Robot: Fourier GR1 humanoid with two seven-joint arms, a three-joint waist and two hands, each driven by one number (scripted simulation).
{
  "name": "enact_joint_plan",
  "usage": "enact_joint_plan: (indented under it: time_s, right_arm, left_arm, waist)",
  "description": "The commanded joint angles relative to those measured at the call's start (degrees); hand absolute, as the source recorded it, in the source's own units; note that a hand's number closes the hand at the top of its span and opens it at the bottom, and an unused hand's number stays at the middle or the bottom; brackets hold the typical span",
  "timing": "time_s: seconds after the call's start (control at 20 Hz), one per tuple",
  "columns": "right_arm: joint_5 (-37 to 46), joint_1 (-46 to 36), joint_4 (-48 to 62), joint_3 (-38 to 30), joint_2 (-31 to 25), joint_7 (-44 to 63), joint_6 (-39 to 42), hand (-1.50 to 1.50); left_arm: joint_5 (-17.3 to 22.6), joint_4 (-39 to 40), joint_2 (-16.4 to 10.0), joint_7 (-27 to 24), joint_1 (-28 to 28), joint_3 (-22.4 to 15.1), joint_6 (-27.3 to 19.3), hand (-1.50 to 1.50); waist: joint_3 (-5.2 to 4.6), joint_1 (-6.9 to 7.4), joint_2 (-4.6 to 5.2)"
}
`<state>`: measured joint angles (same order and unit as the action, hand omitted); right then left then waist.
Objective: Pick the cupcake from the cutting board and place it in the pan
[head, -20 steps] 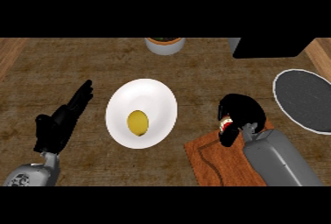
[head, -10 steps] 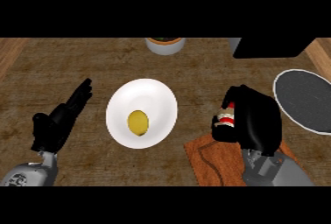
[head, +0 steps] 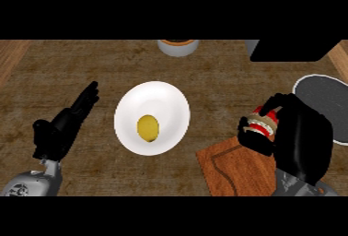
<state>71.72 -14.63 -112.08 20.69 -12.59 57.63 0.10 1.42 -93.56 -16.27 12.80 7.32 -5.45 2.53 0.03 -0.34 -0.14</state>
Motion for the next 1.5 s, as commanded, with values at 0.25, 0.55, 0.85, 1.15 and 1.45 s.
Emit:
enact_joint_plan:
  time_s: [0.25, 0.55, 0.85, 1.15, 1.45]
  right_arm:
    - [-14.39, 8.23, 3.56, -17.89, -5.09, -14.88, -14.72, 1.50]
    - [-16.93, 2.47, 25.59, -26.82, -9.35, -27.08, -24.25, 1.50]
    - [-24.07, -5.67, 44.59, -34.63, -15.11, -39.41, -28.77, 1.50]
    - [-29.24, -11.73, 62.29, -38.93, -17.01, -52.74, -33.30, 1.50]
    - [-33.09, -16.31, 77.93, -43.36, -20.89, -65.62, -36.14, 1.50]
  left_arm:
    - [-2.35, 4.34, 2.36, -3.39, 0.37, 0.20, -0.23, 0.00]
    - [-0.70, 1.03, 0.95, -0.39, 1.62, 1.83, 2.11, 0.00]
    - [-2.06, -0.77, 2.15, -0.41, -0.80, 0.56, 2.31, 0.00]
    - [-3.25, 1.75, 4.27, -2.00, -0.20, 0.82, 2.17, 0.00]
    - [-4.38, 4.58, 4.05, -2.99, 2.27, 2.16, 3.13, 0.00]
  waist:
    - [0.01, -0.09, 0.21]
    - [0.03, 0.57, 0.28]
    - [0.06, 1.20, 0.37]
    - [0.03, 0.99, 0.35]
    - [0.05, 1.10, 0.42]
